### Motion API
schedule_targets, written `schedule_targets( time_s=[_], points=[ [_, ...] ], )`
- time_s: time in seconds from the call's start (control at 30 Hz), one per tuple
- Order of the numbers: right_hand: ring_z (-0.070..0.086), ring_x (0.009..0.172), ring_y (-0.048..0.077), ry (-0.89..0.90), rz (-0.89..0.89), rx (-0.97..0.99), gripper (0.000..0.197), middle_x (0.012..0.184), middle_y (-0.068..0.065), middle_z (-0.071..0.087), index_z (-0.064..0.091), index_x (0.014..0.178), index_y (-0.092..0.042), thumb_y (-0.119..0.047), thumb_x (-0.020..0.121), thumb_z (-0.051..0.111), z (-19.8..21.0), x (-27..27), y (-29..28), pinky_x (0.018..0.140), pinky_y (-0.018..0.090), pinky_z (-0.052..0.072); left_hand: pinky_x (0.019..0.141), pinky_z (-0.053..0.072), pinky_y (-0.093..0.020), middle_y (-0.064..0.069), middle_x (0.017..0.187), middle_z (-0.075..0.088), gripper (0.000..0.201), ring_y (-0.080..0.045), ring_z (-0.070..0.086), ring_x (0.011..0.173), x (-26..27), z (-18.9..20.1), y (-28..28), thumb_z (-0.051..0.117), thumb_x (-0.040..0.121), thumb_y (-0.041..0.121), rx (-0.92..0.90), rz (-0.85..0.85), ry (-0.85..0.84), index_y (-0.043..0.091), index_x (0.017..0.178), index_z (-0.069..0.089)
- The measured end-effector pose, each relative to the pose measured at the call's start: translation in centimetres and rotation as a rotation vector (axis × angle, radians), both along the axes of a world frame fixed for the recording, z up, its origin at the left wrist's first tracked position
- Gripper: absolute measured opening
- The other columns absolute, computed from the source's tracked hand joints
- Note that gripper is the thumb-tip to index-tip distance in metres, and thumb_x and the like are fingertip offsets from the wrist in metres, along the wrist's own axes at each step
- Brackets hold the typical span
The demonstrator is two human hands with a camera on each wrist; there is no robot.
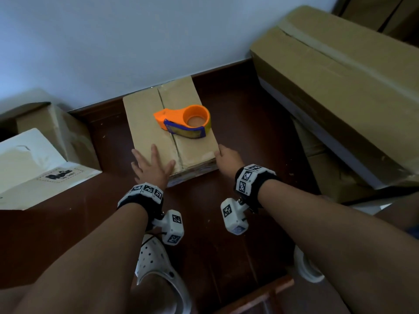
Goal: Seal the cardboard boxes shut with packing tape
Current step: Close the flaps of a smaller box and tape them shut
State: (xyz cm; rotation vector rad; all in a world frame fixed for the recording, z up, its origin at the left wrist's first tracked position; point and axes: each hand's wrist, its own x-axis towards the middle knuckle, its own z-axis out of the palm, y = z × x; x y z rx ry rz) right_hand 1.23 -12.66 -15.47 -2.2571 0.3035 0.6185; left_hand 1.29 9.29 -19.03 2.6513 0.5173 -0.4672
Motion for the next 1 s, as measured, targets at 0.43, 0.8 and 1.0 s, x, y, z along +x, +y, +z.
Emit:
schedule_targets(
  time_s=[0.43,0.8,1.0],
  points=[
    [0.055,0.120,0.029,0.000,-0.263,0.064,0.054,0.136,0.014,0.055,0.043,0.144,-0.014,-0.003,0.091,0.044,-0.2,-1.7,-1.7,0.091,0.028,0.045,0.115,0.017,-0.056,-0.004,0.160,-0.020,0.078,-0.038,0.002,0.146,-0.1,0.2,0.4,0.051,0.087,0.064,-0.029,0.004,-0.022,0.047,0.150,0.008],
    [0.055,0.113,0.034,0.069,0.047,0.085,0.048,0.129,0.014,0.057,0.039,0.142,-0.015,-0.016,0.095,0.048,-1.2,-2.1,-1.0,0.080,0.032,0.044,0.113,0.020,-0.060,-0.005,0.160,-0.019,0.078,-0.038,0.002,0.146,-0.3,-0.3,0.2,0.049,0.087,0.066,0.017,-0.014,-0.022,0.046,0.150,0.008],
    [0.049,0.124,0.025,-0.521,0.421,-0.236,0.048,0.141,0.002,0.049,0.048,0.138,-0.017,-0.015,0.091,0.056,-1.2,-1.3,-1.6,0.094,0.041,0.046,0.113,0.019,-0.062,-0.004,0.160,-0.019,0.079,-0.037,0.000,0.146,-0.2,0.0,0.3,0.049,0.086,0.067,0.005,-0.010,-0.012,0.047,0.150,0.008]
  ],
)
